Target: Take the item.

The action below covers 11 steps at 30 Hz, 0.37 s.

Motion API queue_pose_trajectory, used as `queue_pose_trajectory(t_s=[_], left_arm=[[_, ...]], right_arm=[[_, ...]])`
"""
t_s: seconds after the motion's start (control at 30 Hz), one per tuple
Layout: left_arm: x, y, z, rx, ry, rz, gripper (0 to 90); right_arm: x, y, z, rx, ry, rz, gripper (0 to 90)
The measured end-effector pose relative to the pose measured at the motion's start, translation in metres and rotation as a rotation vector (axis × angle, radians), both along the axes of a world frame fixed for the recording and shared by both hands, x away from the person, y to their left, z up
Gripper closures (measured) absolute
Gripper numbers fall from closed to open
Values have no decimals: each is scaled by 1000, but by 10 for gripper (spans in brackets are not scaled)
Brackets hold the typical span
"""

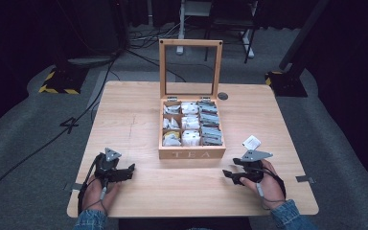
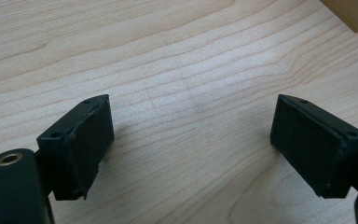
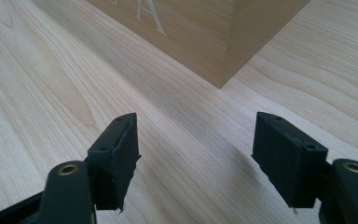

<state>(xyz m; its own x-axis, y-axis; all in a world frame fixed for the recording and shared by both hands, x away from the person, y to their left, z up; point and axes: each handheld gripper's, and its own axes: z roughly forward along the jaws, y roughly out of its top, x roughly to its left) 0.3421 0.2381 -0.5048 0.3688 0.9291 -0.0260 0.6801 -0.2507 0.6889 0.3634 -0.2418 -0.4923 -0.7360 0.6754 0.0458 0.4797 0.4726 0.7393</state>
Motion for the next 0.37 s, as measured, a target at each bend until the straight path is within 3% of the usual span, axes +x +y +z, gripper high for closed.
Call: queue_pose_trajectory(t_s=[0.2, 0.37], left_arm=[[0, 0, 0, 0, 0, 0, 136], [0, 0, 0, 0, 0, 0, 136]], right_arm=[[0, 1, -6, -44, 23, 6, 231], [0, 7, -11, -58, -13, 23, 104]])
